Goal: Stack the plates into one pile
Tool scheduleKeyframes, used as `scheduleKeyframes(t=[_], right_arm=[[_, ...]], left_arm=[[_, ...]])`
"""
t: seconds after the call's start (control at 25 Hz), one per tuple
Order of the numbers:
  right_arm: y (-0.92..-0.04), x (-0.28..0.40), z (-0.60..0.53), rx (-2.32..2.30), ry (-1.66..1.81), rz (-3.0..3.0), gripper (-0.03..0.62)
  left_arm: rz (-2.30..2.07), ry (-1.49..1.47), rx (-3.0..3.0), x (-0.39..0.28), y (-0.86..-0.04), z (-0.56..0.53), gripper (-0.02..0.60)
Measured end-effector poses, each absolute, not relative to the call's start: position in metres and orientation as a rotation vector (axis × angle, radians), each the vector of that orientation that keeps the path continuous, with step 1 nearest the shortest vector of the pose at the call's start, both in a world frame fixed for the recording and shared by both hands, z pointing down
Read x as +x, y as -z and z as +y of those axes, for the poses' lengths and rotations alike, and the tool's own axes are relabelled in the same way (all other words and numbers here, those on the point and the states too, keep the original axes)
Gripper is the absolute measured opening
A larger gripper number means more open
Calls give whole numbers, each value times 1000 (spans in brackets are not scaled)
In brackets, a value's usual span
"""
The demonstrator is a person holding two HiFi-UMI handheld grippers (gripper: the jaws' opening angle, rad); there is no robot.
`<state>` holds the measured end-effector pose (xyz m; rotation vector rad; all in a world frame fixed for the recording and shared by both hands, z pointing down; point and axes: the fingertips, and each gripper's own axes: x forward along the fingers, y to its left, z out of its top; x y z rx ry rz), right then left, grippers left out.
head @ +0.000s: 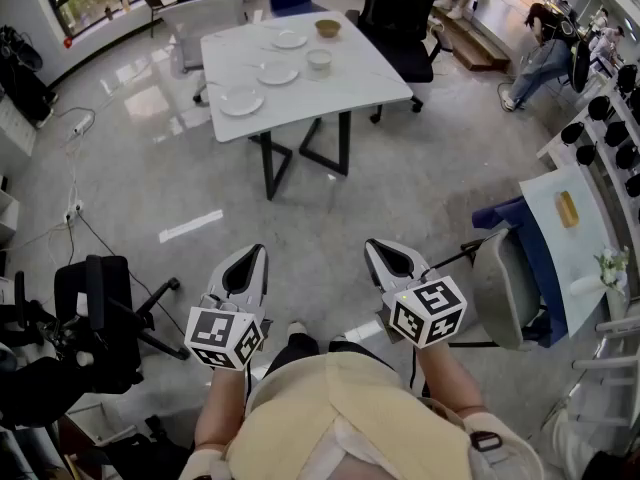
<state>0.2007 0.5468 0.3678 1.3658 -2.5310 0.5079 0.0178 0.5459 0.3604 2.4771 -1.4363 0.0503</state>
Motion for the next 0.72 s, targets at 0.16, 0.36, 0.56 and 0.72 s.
scheduleKeyframes(t=[0.16,0.36,0.56,0.72], right_arm=[[-369,192,542,1360,-517,-2539,2],[-368,182,534,1358,-585,-2560,2],[-370,163,525,1346,-615,-2572,2],[-374,146,521,1322,-628,-2586,3]], left_arm=[[-1442,-59,2470,10,-363,541,-12],[-1394,-99,2528,12,-364,536,-12],[-1306,-22,2526,0,-367,527,-12],[-1323,-55,2536,-15,-376,520,-12]])
